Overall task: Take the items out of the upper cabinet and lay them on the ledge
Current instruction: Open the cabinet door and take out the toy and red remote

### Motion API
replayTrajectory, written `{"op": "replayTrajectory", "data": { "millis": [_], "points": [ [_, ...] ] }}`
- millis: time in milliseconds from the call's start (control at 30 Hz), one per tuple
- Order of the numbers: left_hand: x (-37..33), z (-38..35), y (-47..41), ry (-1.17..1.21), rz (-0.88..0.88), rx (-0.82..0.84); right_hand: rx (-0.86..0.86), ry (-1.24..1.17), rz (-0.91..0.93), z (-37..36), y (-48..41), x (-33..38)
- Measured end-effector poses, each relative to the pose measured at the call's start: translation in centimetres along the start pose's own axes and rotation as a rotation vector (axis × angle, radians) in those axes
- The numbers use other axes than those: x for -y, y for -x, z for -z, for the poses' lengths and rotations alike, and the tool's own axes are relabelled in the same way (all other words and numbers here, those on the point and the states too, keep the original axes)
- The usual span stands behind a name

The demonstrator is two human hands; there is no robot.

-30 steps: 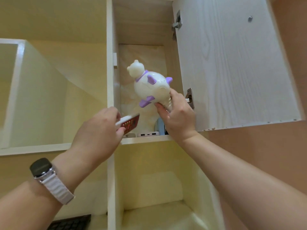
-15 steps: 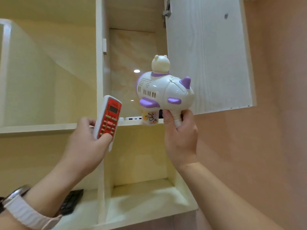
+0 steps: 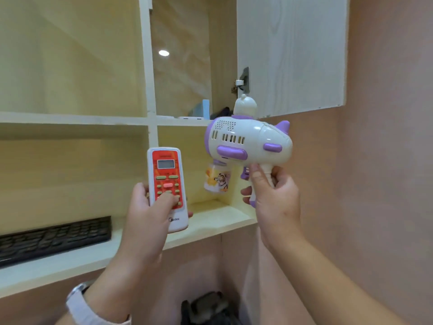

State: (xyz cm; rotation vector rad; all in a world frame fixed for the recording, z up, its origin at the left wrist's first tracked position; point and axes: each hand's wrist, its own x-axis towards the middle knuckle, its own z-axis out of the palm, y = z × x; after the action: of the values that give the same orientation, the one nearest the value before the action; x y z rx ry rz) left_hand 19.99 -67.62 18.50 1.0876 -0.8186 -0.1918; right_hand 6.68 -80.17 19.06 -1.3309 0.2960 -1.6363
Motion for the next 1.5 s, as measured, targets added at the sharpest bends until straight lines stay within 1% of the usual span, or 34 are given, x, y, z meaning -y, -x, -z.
{"op": "replayTrajectory", "data": {
  "millis": [267, 433, 567, 700, 833, 967, 1133, 1267, 1500],
  "points": [
    [2.8, 6.9, 2.6, 0.062, 0.131, 0.198, -0.159, 0.138, -0.104, -1.6, 9.3, -0.5],
    [5.5, 9.3, 4.7, 0.133, 0.259, 0.344, -0.245, 0.260, -0.186, -0.8, 15.4, -0.5],
    [7.5, 10.4, 7.2, 0.191, 0.355, 0.430, -0.281, 0.407, -0.267, 1.4, 19.5, 0.0],
    [9.1, 10.1, 10.2, 0.229, 0.445, 0.486, -0.334, 0.479, -0.310, 3.8, 23.4, 0.9],
    [10.1, 8.3, 14.7, 0.182, 0.523, 0.637, -0.449, 0.536, -0.332, 7.0, 27.1, 3.0],
    [9.7, 5.4, 20.2, 0.173, 0.587, 0.787, -0.586, 0.581, -0.336, 11.1, 31.2, 6.6],
    [7.2, 0.7, 28.3, 0.195, 0.634, 0.974, -0.791, 0.607, -0.294, 16.7, 37.5, 13.5],
    [3.5, -2.7, 36.5, 0.214, 0.642, 1.137, -0.939, 0.631, -0.242, 21.2, 43.7, 20.2],
    [-5.5, -6.7, 52.4, 0.235, 0.635, 1.390, -1.163, 0.694, -0.163, 27.6, 56.2, 32.9]
  ]
}}
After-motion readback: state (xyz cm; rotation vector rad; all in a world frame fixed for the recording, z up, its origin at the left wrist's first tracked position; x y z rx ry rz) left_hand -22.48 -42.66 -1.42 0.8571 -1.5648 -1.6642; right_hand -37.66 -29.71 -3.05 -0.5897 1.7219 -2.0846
